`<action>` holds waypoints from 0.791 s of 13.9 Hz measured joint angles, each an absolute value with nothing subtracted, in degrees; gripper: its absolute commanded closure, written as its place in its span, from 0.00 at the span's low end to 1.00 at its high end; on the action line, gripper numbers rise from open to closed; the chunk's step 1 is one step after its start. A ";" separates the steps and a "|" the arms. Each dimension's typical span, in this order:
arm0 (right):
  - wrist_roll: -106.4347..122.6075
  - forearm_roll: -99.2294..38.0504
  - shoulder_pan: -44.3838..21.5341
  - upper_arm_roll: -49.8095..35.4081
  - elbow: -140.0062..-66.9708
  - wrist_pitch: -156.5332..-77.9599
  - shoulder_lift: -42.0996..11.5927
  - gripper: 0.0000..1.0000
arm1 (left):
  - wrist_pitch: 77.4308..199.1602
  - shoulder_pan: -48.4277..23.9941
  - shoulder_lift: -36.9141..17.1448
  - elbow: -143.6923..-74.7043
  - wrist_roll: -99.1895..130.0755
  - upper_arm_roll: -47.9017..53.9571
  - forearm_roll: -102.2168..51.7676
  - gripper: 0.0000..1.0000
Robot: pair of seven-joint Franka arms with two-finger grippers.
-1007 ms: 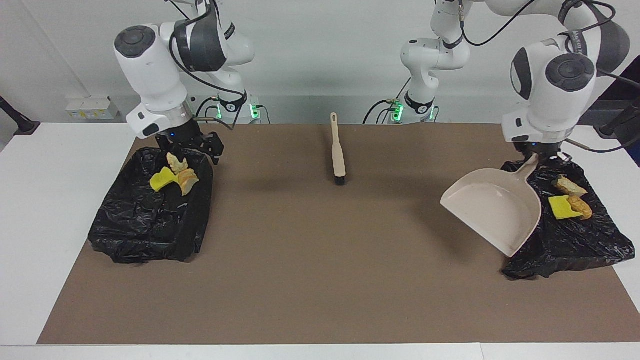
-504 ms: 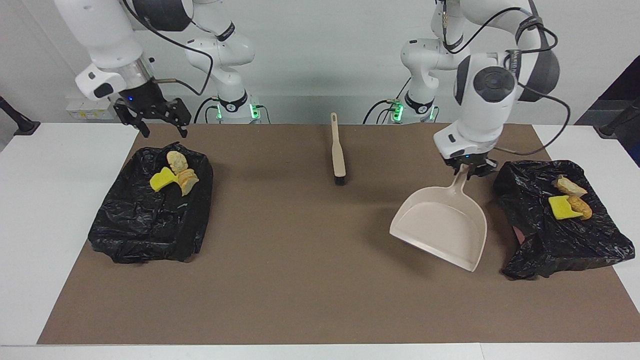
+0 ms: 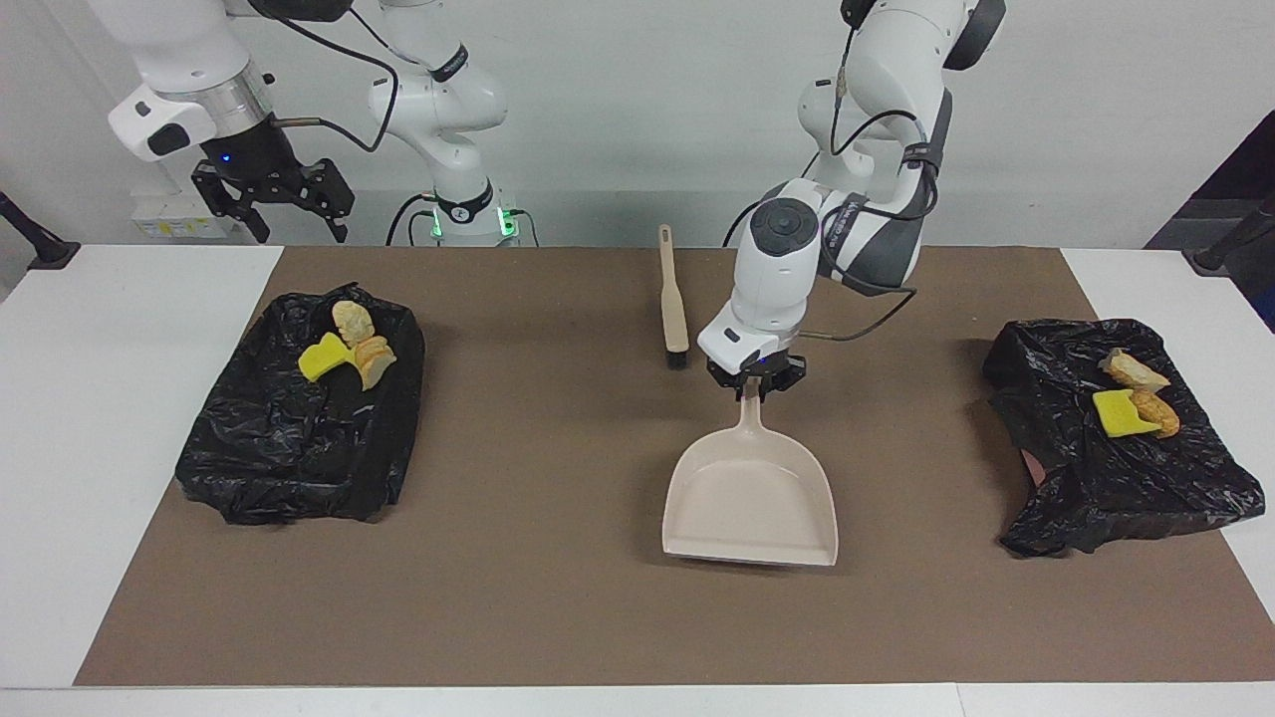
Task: Sweep and dump trash in bin
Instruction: 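Bring the empty dustpan back to the table center with the left gripper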
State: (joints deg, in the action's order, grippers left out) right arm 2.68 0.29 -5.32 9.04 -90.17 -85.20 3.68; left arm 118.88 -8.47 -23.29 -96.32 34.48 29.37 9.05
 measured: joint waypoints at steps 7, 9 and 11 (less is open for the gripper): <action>2.68 0.29 -5.32 8.42 -90.17 -85.20 3.68 0.00 | 119.81 -10.96 -27.82 -94.00 37.61 29.43 8.01 0.92; 2.69 0.62 -5.32 8.29 -89.94 -85.20 3.75 0.00 | 119.99 -11.09 -27.96 -93.96 37.80 29.45 8.01 0.73; 2.69 0.87 -5.33 8.09 -89.57 -85.20 4.14 0.00 | 119.75 -11.17 -27.96 -93.95 37.84 29.46 8.01 0.22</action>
State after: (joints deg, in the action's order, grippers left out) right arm 2.69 0.87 -5.33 8.09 -89.57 -85.20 4.14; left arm 119.75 -11.17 -27.96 -93.95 37.84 29.46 8.01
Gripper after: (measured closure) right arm 0.000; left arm 0.687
